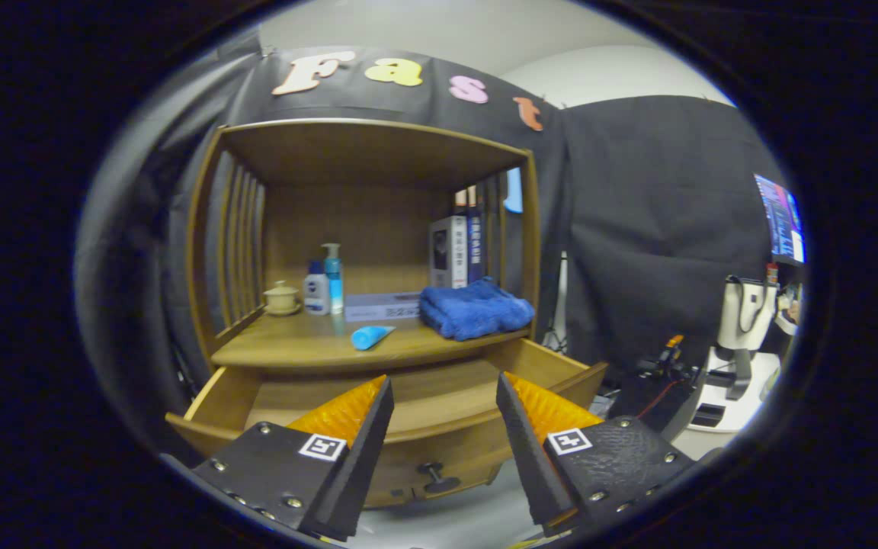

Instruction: Pull open the drawer, take out the items inside it, and place them on the countertop above the cabinet.

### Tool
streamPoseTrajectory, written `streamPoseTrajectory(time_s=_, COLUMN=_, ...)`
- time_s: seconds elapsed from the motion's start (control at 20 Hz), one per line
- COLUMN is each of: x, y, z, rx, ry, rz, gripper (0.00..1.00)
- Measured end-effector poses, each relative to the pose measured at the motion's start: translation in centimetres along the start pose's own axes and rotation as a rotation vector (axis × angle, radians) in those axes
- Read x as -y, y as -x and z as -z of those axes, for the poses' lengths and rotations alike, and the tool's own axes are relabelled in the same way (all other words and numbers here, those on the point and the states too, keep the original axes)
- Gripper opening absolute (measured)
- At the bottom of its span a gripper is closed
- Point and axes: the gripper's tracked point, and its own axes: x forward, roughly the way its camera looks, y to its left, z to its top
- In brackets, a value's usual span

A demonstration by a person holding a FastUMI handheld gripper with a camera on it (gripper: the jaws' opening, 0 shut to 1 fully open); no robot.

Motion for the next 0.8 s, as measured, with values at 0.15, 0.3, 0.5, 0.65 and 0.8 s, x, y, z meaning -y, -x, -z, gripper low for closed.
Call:
streamPoseTrajectory(time_s=0.15, x=-0.5, y=1.4, z=1.5, rx=0.004, ry=0.050, rz=-0.071, gripper=0.83)
streamPoseTrajectory(time_s=0.3, x=-0.8, y=2.1, z=2.0, rx=0.062, ry=0.017, rz=-0.119, gripper=0.94)
streamPoseTrajectory(time_s=0.5, x=-1.9, y=1.3, z=4.6, rx=0.005, ry=0.062, rz=-0.186, gripper=0.97)
streamPoseTrajectory(time_s=0.65, x=-2.8, y=-0.3, z=5.5, rx=-0.014, ry=0.032, rz=-0.237, gripper=0.97)
streamPoseTrajectory(time_s=0.8, x=-3.7, y=-1.6, z=6.7, rx=-0.035, ry=0.022, rz=-0.307, gripper=0.97)
